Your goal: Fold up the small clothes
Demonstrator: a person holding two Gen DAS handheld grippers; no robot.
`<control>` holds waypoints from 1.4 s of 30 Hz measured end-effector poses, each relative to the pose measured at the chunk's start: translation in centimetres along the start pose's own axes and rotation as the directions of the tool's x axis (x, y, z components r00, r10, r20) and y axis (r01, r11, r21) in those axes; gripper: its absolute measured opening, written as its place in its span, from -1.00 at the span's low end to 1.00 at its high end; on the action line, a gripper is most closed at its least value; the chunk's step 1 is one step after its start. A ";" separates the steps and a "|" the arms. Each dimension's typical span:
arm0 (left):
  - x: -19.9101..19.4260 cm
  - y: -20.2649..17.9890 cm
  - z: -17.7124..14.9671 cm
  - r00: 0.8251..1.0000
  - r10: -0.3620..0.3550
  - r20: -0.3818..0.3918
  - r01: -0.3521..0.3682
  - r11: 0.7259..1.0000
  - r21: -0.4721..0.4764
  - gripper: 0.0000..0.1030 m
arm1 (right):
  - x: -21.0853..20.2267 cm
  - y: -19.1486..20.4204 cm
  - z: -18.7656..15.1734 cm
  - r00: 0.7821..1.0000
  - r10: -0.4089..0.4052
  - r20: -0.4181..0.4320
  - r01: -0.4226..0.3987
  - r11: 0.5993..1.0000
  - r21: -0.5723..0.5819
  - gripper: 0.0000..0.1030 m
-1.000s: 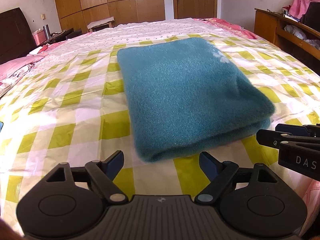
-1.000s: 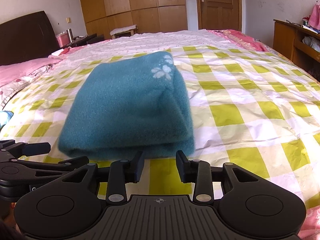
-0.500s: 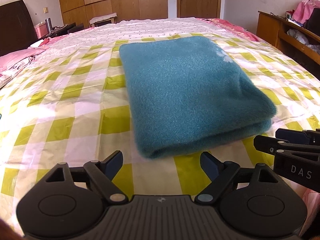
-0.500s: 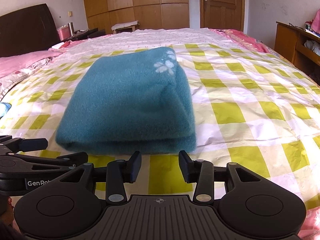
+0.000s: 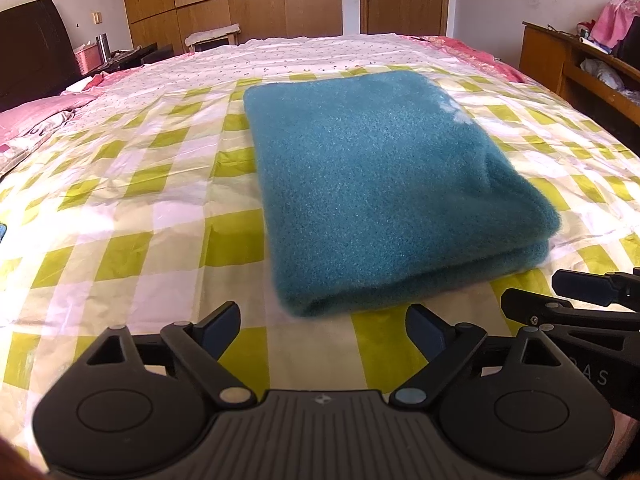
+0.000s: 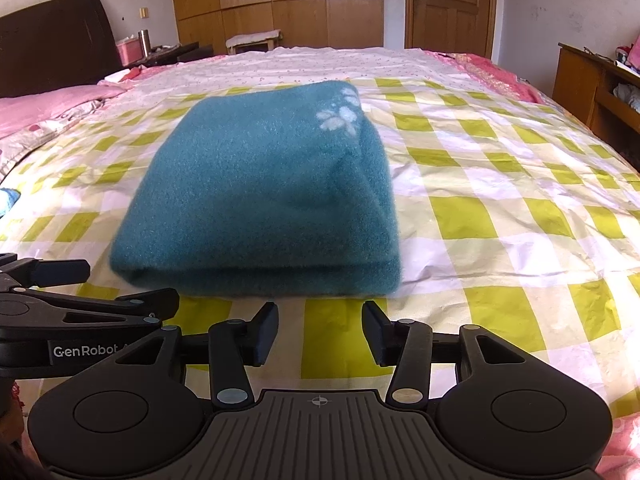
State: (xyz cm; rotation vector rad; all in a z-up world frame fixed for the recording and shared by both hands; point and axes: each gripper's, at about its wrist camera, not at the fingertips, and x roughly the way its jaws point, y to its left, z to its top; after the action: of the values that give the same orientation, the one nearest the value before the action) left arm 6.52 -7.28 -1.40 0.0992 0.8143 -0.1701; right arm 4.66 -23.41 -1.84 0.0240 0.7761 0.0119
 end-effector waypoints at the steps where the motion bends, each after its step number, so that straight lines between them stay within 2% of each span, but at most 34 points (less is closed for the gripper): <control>1: 0.1 0.0 -0.1 1.000 0.003 -0.003 -0.003 1.000 -0.001 0.86 | 0.1 0.0 0.0 1.000 -0.003 -0.007 0.003 1.000 0.002 -0.10; 13: 0.3 -0.6 -0.1 0.999 0.050 -0.011 -0.050 0.998 0.027 0.86 | 0.3 0.4 -0.2 0.999 -0.035 -0.036 0.035 0.999 -0.007 -0.10; 42: -0.5 -0.9 -0.2 0.997 0.083 0.010 -0.083 0.996 0.039 0.84 | -0.1 0.6 -0.2 0.999 -0.048 -0.024 0.047 0.999 -0.014 -0.10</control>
State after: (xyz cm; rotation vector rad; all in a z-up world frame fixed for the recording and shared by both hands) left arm 5.89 -8.03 -1.23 0.1689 0.7971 -0.1080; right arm 4.47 -22.81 -1.85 -0.0076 0.8005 -0.0275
